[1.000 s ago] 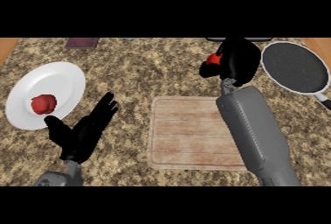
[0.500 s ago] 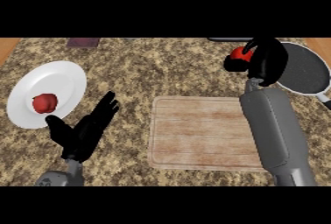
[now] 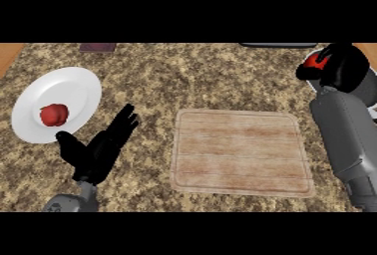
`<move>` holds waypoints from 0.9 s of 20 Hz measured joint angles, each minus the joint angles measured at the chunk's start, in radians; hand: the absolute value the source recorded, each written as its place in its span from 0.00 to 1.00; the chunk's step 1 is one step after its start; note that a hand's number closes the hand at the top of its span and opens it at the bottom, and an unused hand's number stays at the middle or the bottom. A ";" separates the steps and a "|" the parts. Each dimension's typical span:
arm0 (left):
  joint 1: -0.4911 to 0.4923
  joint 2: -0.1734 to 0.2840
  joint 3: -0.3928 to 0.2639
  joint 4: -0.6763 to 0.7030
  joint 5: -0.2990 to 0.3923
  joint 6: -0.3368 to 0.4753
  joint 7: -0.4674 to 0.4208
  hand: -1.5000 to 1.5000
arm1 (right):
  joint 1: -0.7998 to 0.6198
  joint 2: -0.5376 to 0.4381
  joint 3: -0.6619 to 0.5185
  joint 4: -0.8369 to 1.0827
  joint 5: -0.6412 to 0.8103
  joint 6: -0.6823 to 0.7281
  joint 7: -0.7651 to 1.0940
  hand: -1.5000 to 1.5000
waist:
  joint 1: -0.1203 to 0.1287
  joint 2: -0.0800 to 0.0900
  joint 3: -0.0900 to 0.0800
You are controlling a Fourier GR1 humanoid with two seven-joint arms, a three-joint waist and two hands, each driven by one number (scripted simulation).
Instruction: Pick the tomato from the cutting board and place it in the pan
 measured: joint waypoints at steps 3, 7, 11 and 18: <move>-0.019 -0.007 -0.005 0.002 -0.004 -0.003 0.006 0.50 | -0.024 -0.056 -0.046 0.106 0.002 -0.102 -0.036 1.00 | 0.009 0.006 0.001; -0.001 -0.017 -0.019 -0.018 -0.016 0.003 0.003 0.50 | -0.018 -0.132 -0.116 0.206 -0.051 -0.210 -0.134 1.00 | 0.019 0.010 0.002; -0.004 -0.020 -0.018 -0.003 -0.012 -0.011 -0.006 0.50 | -0.024 -0.190 -0.179 0.294 -0.119 -0.269 -0.244 1.00 | 0.027 0.015 0.003; -0.016 -0.010 -0.007 -0.019 -0.006 -0.023 0.007 0.50 | -0.029 -0.280 -0.261 0.395 -0.208 -0.290 -0.400 1.00 | 0.043 0.024 0.006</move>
